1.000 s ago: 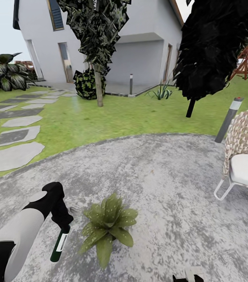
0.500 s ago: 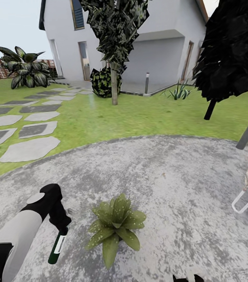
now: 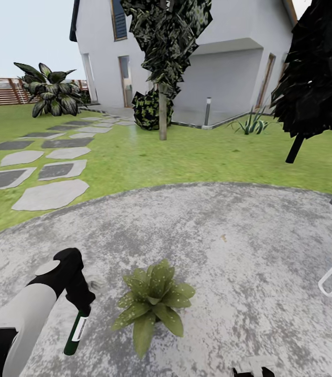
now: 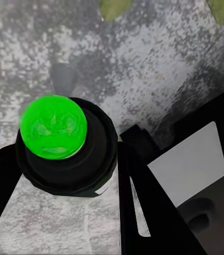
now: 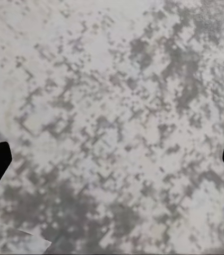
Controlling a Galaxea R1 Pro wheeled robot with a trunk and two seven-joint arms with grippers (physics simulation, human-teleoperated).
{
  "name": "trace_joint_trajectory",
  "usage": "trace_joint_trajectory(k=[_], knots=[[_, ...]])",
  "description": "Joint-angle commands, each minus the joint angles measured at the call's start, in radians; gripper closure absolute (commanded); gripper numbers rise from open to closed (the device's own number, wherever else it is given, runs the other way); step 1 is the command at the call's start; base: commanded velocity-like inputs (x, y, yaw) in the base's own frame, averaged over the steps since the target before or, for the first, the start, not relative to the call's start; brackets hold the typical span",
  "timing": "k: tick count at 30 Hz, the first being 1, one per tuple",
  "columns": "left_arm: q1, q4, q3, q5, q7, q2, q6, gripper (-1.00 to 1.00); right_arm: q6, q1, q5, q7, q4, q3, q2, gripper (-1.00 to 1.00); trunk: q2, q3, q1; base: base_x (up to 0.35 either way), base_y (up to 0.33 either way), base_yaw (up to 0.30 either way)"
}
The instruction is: Pick up the pesticide atomizer in the garden and spray insectifuge to fully cover both potted plants in the garden.
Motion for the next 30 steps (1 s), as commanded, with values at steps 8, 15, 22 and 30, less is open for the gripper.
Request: trace_joint_trajectory(k=[8, 15, 22, 30], knots=[[0.0, -0.001, 0.003, -0.01, -0.009, -0.007, 0.012, 1.0, -0.003, 0.0, -0.006, -0.006, 0.001, 0.007, 0.002, -1.0, 0.0, -0.001, 0.0, 0.035, -0.27, 0.012], [0.0, -0.001, 0.003, -0.01, -0.009, -0.007, 0.012, 1.0, -0.003, 0.0, -0.007, -0.007, 0.001, 0.006, 0.004, -1.0, 0.0, -0.001, 0.0, 0.083, -0.27, 0.252], [0.0, -0.001, 0.003, -0.01, -0.009, -0.007, 0.012, 1.0, -0.003, 0.0, -0.007, -0.007, 0.001, 0.005, 0.005, -1.0, 0.0, -0.001, 0.0, -0.131, -0.244, 0.277], [0.002, -0.001, 0.0, -0.009, -0.009, 0.023, 0.011, 1.0, -0.003, 0.0, -0.007, -0.007, 0.002, 0.005, 0.006, -1.0, 0.0, -0.001, 0.0, -0.089, -0.071, 0.242]])
